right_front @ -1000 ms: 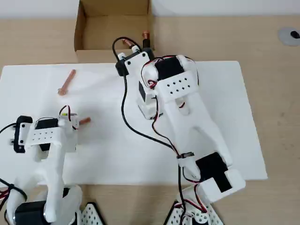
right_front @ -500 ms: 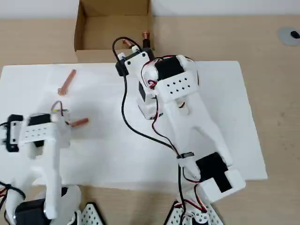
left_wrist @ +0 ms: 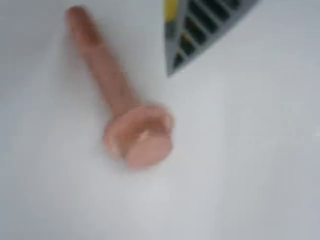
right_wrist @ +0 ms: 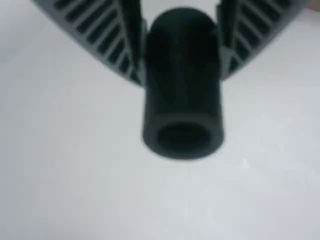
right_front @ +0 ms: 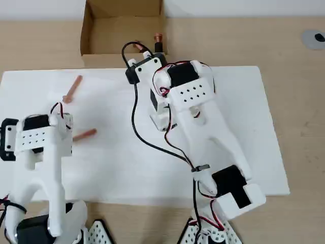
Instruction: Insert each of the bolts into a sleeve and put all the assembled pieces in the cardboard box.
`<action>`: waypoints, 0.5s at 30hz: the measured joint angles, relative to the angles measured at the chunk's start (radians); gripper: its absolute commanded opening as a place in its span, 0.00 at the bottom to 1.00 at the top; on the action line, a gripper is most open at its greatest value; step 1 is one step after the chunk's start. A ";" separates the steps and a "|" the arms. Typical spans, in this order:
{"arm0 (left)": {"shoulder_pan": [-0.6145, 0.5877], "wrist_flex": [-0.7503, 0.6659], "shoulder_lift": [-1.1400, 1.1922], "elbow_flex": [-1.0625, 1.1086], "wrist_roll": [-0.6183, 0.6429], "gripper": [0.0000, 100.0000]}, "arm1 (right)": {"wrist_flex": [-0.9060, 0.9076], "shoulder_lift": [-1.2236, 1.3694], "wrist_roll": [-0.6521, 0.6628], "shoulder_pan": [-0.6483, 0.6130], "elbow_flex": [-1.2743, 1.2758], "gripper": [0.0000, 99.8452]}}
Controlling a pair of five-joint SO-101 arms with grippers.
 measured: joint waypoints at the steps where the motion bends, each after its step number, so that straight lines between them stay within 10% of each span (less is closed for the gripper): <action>1: -0.008 -0.046 0.000 0.025 0.000 0.27 | 0.000 0.000 0.000 0.000 0.000 0.01; 15: -0.006 -0.290 0.002 0.157 0.005 0.27 | 0.000 0.000 0.000 0.000 0.000 0.01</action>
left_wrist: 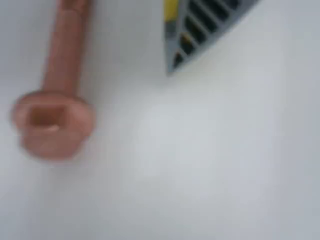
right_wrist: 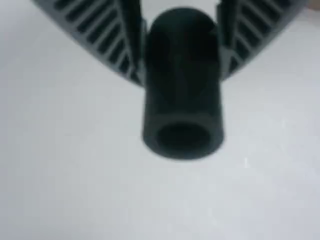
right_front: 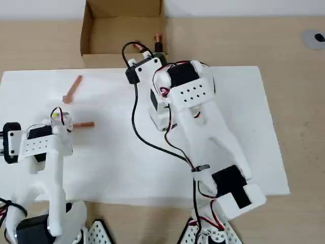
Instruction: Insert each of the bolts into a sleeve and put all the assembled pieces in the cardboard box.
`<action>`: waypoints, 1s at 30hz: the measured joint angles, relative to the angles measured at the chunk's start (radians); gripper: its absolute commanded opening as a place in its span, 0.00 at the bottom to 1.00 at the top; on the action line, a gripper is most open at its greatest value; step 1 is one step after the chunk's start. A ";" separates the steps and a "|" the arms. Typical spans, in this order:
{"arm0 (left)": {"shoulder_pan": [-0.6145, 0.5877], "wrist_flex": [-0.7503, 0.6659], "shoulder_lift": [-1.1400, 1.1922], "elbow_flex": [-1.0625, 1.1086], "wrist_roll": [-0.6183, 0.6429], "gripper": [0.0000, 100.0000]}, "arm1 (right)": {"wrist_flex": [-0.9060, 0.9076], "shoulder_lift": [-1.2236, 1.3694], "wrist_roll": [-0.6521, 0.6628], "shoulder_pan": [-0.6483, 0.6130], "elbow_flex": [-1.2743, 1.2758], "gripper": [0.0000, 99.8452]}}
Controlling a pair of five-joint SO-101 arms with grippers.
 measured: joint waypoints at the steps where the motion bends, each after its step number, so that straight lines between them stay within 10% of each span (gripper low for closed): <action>1: 0.011 0.000 0.000 0.002 -0.003 0.26 | 0.000 0.000 0.000 0.000 0.000 0.01; 7: 0.035 -0.038 0.003 0.029 -0.002 0.01 | 0.000 0.000 0.000 0.000 0.000 0.01; 30: -0.014 -0.150 0.002 0.078 -0.035 0.01 | 0.000 0.000 0.000 0.000 0.000 0.01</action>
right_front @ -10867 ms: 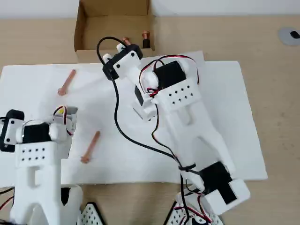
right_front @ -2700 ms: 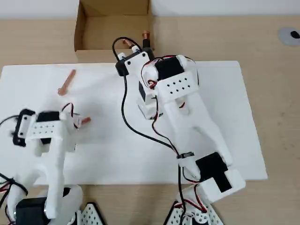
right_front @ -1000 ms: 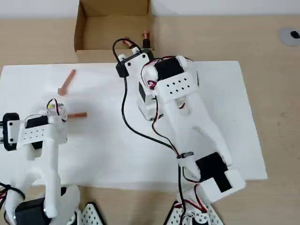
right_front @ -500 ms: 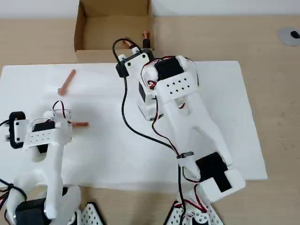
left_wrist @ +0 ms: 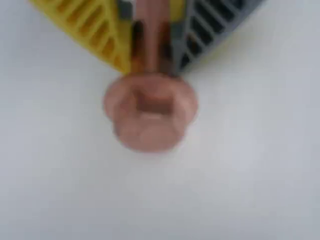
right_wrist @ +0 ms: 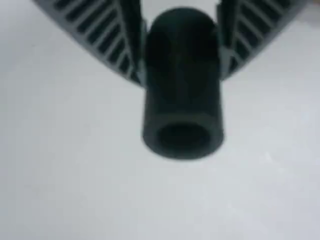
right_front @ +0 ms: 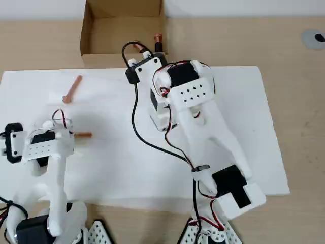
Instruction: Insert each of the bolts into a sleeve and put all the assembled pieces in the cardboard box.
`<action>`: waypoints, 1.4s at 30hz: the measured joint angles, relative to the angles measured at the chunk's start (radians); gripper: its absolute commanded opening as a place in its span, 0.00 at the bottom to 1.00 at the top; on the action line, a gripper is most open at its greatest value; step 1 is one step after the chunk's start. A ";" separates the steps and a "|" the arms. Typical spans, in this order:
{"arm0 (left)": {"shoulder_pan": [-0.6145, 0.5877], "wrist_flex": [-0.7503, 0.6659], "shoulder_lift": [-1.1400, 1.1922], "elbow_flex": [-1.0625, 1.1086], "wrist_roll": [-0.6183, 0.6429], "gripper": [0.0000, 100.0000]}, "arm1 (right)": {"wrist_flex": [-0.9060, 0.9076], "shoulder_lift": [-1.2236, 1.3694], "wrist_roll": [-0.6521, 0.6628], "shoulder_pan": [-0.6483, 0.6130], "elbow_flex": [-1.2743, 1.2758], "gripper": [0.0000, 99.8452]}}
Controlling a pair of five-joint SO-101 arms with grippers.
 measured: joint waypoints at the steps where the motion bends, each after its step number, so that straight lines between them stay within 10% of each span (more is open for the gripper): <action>1: -0.009 0.046 0.000 -0.021 -0.035 0.01 | -0.006 0.000 0.000 0.000 0.000 0.01; 11: -0.040 0.531 0.002 -0.474 -0.652 0.00 | -0.041 0.000 -0.035 0.000 -0.262 0.01; 25: 0.150 1.034 0.002 -1.284 -1.094 0.00 | 0.002 -0.310 0.086 0.000 -0.727 0.01; 32: 0.256 1.117 -0.003 -1.642 -1.128 0.00 | 0.002 -0.690 0.098 -0.002 -0.377 0.01; 42: 0.385 1.117 -0.095 -1.412 -1.128 0.00 | -0.374 -1.292 0.043 -0.002 0.568 0.01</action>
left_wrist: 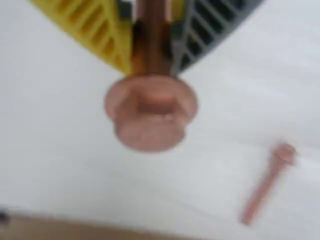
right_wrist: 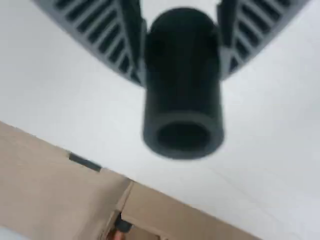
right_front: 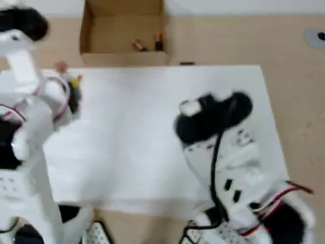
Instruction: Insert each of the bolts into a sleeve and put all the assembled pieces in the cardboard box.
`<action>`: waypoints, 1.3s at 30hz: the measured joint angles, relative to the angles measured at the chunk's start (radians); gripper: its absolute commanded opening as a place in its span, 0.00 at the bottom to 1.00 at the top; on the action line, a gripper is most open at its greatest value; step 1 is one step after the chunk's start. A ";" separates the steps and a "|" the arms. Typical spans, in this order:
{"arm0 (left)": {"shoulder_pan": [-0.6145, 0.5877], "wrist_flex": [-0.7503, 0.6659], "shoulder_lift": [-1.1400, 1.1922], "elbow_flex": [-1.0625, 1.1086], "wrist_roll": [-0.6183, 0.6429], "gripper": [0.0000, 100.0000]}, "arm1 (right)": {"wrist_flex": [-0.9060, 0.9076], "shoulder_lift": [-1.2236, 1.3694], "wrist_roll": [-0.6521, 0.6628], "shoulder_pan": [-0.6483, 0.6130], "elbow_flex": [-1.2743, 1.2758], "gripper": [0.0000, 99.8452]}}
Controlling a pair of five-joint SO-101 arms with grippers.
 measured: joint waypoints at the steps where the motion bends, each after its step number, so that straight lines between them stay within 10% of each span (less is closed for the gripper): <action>1: 0.041 0.000 -0.028 0.037 -0.006 0.00 | -0.066 -0.066 0.000 0.000 0.106 0.01; 11: 0.215 -0.044 -0.140 0.213 -0.086 0.00 | -0.615 -0.557 -0.014 -0.043 0.976 0.01; 24: 0.144 -0.284 -0.207 0.265 -0.040 0.00 | -0.936 -0.563 -0.181 -0.413 1.226 0.01; 39: 0.144 -0.948 -0.922 1.316 -0.064 0.00 | -0.953 -0.563 -0.235 -0.499 1.226 0.01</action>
